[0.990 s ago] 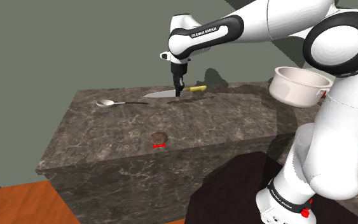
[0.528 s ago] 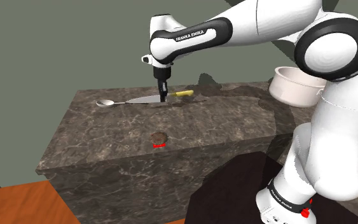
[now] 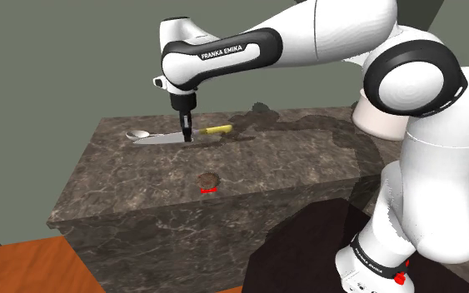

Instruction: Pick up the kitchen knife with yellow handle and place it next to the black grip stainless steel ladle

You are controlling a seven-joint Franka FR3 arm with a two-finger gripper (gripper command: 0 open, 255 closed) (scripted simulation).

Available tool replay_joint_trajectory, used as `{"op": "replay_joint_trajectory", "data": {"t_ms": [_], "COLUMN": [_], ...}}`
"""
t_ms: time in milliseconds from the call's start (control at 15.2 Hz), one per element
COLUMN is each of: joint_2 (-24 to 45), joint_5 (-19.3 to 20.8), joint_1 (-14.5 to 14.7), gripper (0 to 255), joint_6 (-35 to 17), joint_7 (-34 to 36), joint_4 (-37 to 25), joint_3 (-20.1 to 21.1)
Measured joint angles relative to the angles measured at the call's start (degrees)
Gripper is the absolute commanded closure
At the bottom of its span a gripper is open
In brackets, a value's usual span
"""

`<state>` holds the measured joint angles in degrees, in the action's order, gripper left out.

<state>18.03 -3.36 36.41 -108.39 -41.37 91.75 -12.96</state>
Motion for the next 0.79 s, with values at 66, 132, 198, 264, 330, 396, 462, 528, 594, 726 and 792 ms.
{"op": "replay_joint_trajectory", "data": {"t_ms": [66, 132, 198, 264, 330, 396, 462, 528, 594, 726, 792], "joint_2": [0.26, 0.83, 0.98, 1.08, 1.42, 1.55, 1.67, 1.79, 2.19, 2.8, 3.21], "joint_5": [-0.01, -0.11, -0.14, -0.16, -0.23, -0.28, -0.31, -0.35, -0.44, -0.59, -0.69], "joint_1": [0.38, 0.56, 0.64, 0.69, 0.7, 0.69, 0.67, 0.69, 0.7, 0.69, 0.63], "gripper": [255, 255, 255, 255, 255, 255, 255, 255, 255, 255, 255], "joint_6": [-0.17, -0.53, -1.04, -1.67, -2.2, -2.96, -3.58, -4.19, -5.01, -6.41, -6.92], "joint_7": [0.6, 0.91, 1.02, 1.08, 1.11, 1.05, 0.99, 1.01, 1.0, 0.96, 0.87], "joint_4": [-0.08, -0.29, 0.09, 0.62, 0.81, 1.46, 1.96, 2.45, 2.88, 3.69, 3.8], "joint_3": [0.22, 0.38, 0.43, 0.47, 0.51, 0.52, 0.52, 0.55, 0.6, 0.67, 0.69]}}
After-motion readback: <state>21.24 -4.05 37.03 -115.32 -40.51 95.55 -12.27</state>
